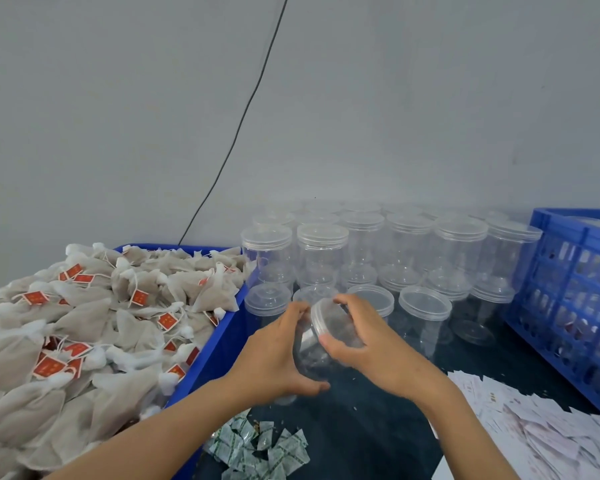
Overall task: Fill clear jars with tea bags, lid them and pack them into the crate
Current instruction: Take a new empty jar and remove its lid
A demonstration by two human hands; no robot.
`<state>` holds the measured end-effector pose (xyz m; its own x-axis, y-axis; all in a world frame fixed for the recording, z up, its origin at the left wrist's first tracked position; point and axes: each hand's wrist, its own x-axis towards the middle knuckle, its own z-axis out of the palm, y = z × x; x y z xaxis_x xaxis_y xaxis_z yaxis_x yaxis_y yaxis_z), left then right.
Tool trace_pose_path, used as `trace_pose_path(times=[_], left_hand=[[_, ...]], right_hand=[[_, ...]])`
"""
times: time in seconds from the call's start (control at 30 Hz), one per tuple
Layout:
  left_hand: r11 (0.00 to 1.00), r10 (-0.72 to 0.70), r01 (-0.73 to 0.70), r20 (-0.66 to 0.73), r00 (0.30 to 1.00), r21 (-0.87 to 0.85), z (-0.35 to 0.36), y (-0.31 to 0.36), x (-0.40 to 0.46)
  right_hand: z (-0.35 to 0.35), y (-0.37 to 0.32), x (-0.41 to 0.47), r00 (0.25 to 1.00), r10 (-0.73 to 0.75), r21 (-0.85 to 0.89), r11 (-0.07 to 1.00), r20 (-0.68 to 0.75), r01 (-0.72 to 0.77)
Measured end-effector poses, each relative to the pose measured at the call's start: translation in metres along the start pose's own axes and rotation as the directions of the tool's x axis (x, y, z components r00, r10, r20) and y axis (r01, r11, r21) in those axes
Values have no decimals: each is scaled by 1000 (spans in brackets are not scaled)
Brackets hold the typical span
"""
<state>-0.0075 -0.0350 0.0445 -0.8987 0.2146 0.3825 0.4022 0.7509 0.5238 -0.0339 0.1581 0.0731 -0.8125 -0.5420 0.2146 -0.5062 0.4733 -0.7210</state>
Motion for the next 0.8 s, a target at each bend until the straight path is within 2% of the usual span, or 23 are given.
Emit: trace_pose_path(times=[0.1, 0.17, 0.23, 0.3, 0.37, 0.53, 0.6, 0.8], left_hand=[[998, -29, 30, 21, 999, -56, -1, -3, 1], [999, -8, 8, -11, 1000, -47, 0, -3, 2], [998, 39, -38, -18, 999, 44, 3, -3, 3], [990, 82, -78, -25, 996, 120, 7, -4, 3], [983, 108, -102, -34, 994, 151, 9, -4, 3], [991, 101, -103, 31, 994, 80, 9, -7, 2], [995, 85, -87, 42, 995, 42, 10, -6, 2], [996, 74, -76, 56, 996, 38, 9, -6, 1]], right_hand=[[-18, 2, -5, 977, -151, 8, 988, 153, 151], [-20, 1, -7, 968, -154, 42, 988, 200, 148], [-11, -4, -5, 987, -54, 74, 996, 153, 43], [1, -3, -1, 998, 53, -14, 999, 35, -53], [6, 0, 1, 997, 79, -107, 991, -25, -81], [-14, 1, -4, 982, -41, -126, 990, 185, 65], [-15, 1, -4, 983, -52, -93, 993, 174, 69], [-2, 4, 3, 992, 97, -34, 995, 76, -95]])
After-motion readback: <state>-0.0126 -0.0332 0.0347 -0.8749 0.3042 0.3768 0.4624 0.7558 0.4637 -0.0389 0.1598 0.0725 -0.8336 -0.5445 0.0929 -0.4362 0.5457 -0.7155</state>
